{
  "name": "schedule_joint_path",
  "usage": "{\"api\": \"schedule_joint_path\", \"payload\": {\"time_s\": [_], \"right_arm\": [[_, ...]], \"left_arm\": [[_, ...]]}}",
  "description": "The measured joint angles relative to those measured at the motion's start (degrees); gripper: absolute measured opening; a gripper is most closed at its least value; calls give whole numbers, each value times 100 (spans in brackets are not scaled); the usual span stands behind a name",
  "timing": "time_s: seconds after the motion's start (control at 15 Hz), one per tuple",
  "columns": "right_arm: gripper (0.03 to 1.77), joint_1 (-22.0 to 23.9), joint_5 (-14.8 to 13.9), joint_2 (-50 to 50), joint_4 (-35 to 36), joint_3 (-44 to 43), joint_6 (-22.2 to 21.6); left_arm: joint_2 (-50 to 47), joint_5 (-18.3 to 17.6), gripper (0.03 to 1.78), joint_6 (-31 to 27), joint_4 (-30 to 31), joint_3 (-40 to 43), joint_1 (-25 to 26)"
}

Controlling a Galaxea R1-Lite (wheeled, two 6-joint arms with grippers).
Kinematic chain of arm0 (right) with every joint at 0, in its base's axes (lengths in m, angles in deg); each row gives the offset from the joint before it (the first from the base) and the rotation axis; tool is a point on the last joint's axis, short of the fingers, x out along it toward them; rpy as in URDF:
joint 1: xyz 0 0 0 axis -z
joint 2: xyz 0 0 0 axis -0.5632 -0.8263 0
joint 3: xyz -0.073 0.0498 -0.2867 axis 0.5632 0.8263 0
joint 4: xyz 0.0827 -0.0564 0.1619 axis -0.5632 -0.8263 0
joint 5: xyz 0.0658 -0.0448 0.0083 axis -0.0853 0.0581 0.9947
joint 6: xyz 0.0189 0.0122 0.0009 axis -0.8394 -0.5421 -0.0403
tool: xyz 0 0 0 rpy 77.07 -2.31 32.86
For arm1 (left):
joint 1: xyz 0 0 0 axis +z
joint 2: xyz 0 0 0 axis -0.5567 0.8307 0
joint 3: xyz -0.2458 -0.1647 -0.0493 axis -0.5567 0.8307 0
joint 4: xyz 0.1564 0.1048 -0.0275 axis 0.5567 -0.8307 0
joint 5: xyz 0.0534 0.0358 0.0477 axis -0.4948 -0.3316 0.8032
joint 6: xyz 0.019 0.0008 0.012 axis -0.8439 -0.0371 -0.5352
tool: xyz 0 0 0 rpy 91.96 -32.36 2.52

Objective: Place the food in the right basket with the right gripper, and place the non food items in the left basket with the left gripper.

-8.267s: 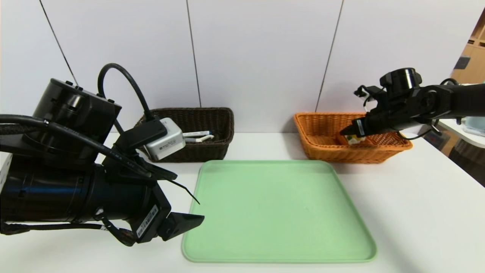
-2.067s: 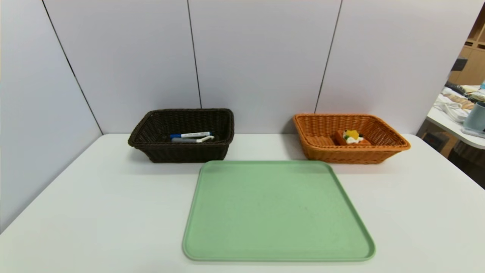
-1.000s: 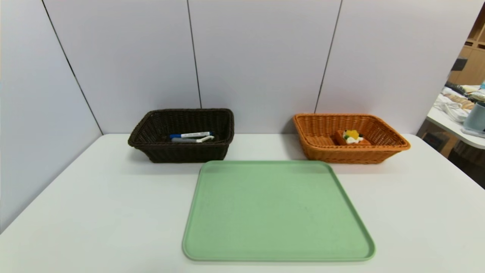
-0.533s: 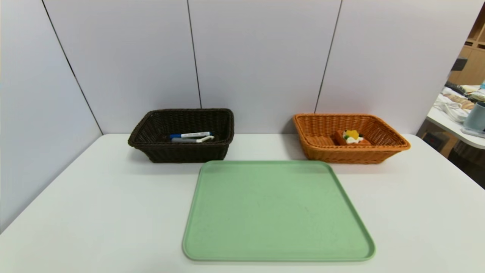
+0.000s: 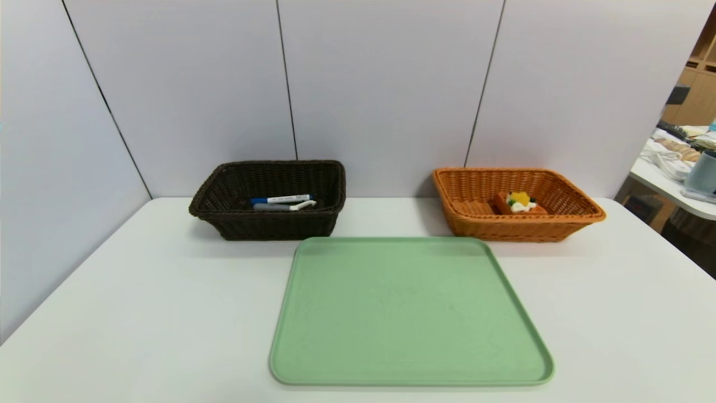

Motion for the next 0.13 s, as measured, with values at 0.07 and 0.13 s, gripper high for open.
{"api": "schedule_joint_path", "payload": {"time_s": [0.07, 0.13], "right_arm": [[169, 0, 1, 0, 5, -4, -4], [169, 0, -5, 0, 7, -4, -22]], "left_arm": [[0, 2, 169, -2, -4, 0, 0], [0, 0, 169, -2, -4, 0, 0]]}}
